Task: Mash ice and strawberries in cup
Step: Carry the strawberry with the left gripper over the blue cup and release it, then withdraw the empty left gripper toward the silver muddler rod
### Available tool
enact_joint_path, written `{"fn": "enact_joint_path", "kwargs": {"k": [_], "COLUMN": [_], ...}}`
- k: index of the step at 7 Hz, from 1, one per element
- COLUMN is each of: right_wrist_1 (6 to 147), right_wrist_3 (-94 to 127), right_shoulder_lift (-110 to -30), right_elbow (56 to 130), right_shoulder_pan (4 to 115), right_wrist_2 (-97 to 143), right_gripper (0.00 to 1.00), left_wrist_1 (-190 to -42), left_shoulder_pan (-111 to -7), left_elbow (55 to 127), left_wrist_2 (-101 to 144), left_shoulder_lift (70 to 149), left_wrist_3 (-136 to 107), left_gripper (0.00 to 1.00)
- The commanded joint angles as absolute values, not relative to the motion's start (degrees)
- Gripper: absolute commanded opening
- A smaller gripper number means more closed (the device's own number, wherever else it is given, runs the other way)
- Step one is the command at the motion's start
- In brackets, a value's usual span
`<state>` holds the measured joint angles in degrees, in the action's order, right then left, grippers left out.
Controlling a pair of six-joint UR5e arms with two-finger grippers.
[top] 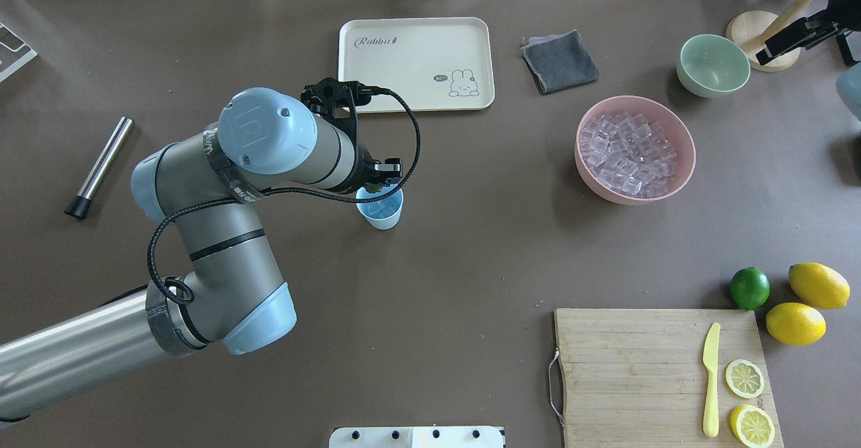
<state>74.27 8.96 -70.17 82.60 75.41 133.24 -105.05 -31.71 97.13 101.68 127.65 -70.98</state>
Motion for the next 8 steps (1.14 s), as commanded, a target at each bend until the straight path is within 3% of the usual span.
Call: {"fn": "enact_joint_path", "kwargs": {"k": [1,2,5,8], "right_wrist_1": [74.3,74.3,74.3,74.2], "right_wrist_3": [8.9,9.0,8.9,9.0], "right_shoulder_lift": [-70.5,-70.6,-71.3,-71.1], "right_elbow": [82.7,82.8,83.0,83.5], "right_shoulder_pan": [75.5,75.5,75.5,75.5], "right_wrist_2": [133.3,133.4,133.7,133.8], "right_gripper": [0.99,0.99,0.99,0.99], "left_wrist_1": [-105.7,-106.1,-106.0,-106.2], "left_shoulder_pan": [-31.5,-31.1,-33.6,-44.9], "left_elbow": [95.2,94.6,99.9,102.4], "left_wrist_2": [99.6,98.8,99.3,108.0], "left_shoulder_lift": [127.8,127.9,124.4,112.9], "left_wrist_3": [-70.9,-71.1,-70.6,-55.4], "left_gripper": [0.58,0.94,0.97,0.97]}}
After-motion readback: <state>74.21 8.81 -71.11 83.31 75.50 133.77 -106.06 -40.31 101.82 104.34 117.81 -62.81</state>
